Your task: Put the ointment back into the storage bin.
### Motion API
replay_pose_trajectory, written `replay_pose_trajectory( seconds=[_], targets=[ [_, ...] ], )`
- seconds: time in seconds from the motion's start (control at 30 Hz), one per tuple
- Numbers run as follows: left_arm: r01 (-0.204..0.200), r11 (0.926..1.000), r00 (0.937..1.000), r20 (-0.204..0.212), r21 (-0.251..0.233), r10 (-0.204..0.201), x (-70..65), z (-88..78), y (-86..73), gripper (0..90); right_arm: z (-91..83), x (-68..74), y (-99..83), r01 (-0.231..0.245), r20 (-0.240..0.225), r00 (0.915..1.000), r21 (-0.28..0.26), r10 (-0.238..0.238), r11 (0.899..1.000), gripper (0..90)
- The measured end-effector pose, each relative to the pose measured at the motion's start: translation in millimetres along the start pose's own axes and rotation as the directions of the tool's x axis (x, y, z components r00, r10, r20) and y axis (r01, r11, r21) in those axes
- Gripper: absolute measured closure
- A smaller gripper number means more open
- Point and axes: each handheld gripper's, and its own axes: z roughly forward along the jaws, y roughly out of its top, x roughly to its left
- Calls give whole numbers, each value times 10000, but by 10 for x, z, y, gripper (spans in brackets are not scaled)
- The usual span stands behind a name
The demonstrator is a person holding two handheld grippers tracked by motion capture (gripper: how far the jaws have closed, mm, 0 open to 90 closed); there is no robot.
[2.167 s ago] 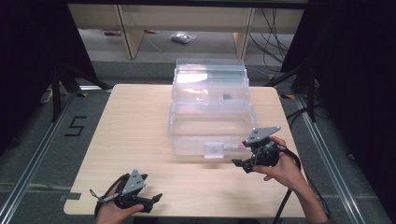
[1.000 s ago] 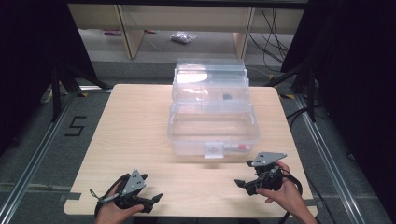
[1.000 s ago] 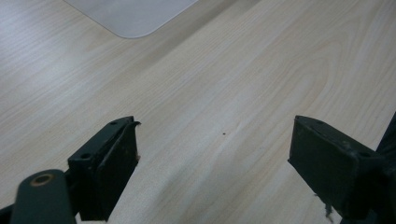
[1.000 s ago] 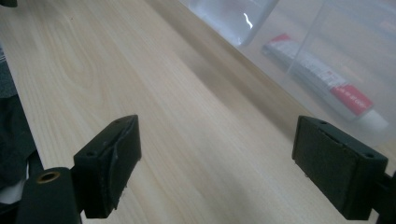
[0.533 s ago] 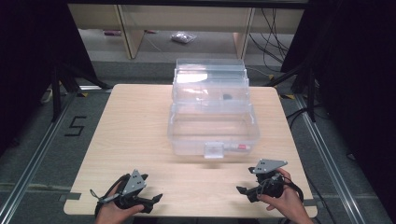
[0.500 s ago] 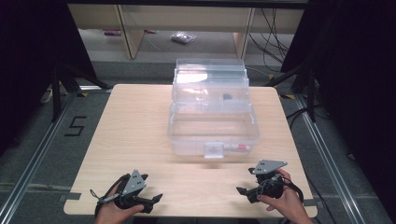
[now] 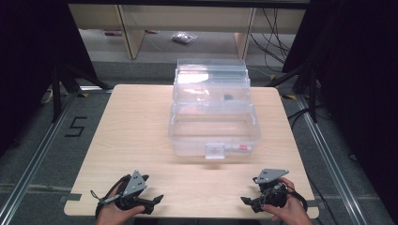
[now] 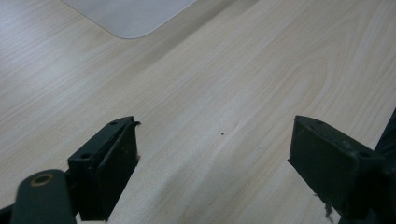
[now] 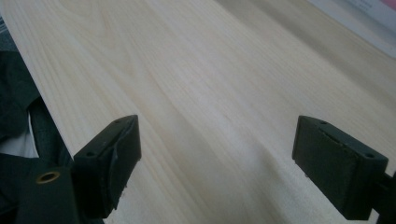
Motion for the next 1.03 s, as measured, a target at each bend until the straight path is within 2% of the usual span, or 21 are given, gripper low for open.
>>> replay_pose_trajectory(
  seconds=[0.1, 0.43, 0.5, 0.53, 0.6, 0.67, 0.77, 1.03],
  targets=[
    [3, 10000, 10000, -2, 6, -3, 0, 0, 0, 151, -11, 8, -26, 148, 11, 9999, 172, -149, 9997, 164],
    [10, 10000, 10000, 69, -23, -10, -9, 3, 1, 151, -48, 28, -99, 76, 161, 9998, 74, -77, 9999, 167],
    [-31, 10000, 10000, 10, -1, 31, -5, 7, 0, 151, -59, 20, -98, 159, 111, 9998, 187, -161, 9997, 167],
    [-59, 10000, 10000, -11, 21, 59, -2, 8, 0, 151, -45, 26, -101, 123, 175, 9998, 40, -124, 9999, 167],
    [26, 10000, 10000, 57, -44, -25, -10, 8, 0, 151, -43, 22, -100, 199, 154, 9997, 84, -200, 9998, 168],
    [-46, 10000, 10000, -6, 7, 46, -2, 7, 0, 151, -52, 19, -96, 243, 135, 9996, 268, -247, 9993, 169],
    [-55, 10000, 10000, 7, 21, 55, -3, 8, 0, 151, -36, 26, -100, 235, 178, 9996, 149, -237, 9996, 169],
    [-10, 10000, 10000, 19, -10, 10, -9, 10, 0, 151, -48, 18, -96, 268, 139, 9995, 237, -272, 9994, 169]
  ],
)
